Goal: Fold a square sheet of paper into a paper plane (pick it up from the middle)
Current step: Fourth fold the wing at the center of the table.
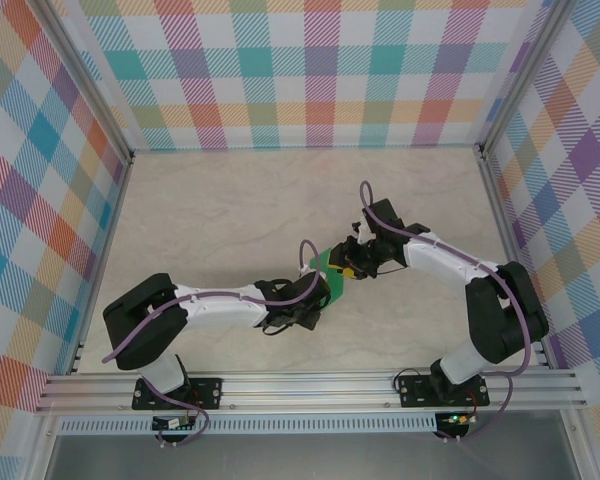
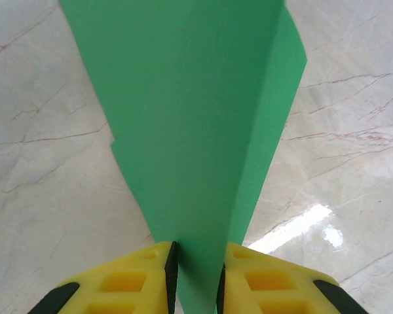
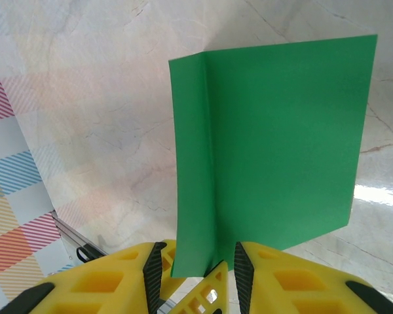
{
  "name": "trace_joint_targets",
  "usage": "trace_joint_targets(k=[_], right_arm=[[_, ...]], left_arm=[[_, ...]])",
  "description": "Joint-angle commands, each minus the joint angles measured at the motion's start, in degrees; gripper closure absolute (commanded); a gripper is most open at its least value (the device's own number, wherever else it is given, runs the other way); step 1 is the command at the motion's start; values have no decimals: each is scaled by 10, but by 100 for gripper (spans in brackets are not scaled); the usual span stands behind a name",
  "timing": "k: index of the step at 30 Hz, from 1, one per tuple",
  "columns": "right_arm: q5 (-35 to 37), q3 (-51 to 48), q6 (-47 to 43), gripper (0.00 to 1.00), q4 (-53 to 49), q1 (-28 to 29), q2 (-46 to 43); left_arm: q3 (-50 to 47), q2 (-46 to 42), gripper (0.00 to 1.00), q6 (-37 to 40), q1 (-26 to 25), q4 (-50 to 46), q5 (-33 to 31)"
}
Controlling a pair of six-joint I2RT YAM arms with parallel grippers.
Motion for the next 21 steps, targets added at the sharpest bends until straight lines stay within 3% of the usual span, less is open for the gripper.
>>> trace_joint_targets(k=[1, 14, 21], right_arm=[[0, -11, -12, 63, -11, 0, -8], [8, -22, -14, 63, -16, 0, -12], [15, -25, -19, 63, -23, -1, -27]], left_arm=[[12, -22, 77, -16, 4, -10, -4], [11, -7, 90, -34, 6, -11, -6], [-26, -11, 95, -54, 32, 49, 59]])
